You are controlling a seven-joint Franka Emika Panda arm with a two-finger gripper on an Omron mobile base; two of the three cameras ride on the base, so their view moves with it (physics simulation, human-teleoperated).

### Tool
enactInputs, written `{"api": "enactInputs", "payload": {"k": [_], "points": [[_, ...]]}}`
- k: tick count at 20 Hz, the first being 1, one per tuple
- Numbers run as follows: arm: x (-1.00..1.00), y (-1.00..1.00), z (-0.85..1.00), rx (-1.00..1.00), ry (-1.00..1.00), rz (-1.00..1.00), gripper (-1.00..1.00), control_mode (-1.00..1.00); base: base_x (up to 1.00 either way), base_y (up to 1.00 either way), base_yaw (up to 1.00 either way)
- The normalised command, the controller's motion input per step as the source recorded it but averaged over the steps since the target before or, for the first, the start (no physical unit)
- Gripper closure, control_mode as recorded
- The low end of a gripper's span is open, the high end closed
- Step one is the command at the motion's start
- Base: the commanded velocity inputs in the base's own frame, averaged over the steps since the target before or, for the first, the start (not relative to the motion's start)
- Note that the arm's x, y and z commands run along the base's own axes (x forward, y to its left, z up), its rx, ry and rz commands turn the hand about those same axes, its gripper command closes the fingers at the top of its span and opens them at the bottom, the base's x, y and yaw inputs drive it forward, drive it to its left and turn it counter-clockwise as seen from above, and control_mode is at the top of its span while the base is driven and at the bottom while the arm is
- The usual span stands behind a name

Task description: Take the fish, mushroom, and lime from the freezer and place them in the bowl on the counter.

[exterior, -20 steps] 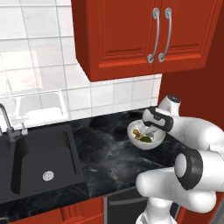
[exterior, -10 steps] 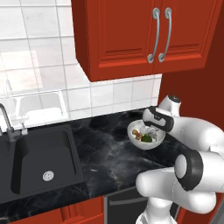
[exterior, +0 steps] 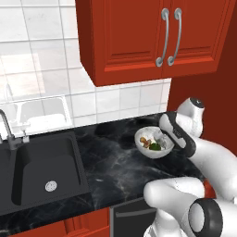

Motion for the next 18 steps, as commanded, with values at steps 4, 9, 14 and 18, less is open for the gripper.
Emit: {"api": "enactInputs", "payload": {"k": [4,9,14,18], "points": [[-0.53,0.27,0.58,0.0,-0.03,0.0,-1.0,-1.0,0.0,0.0,0.0],[-0.63,0.2,0.68,0.0,0.0,-0.02,-1.0,-1.0,0.0,0.0,0.0],[-0.79,0.01,0.7,0.0,0.0,-0.03,-1.0,-1.0,0.0,0.0,0.0],[-0.71,0.0,0.46,0.0,0.0,-0.05,-1.0,-1.0,0.0,0.0,0.0]]}}
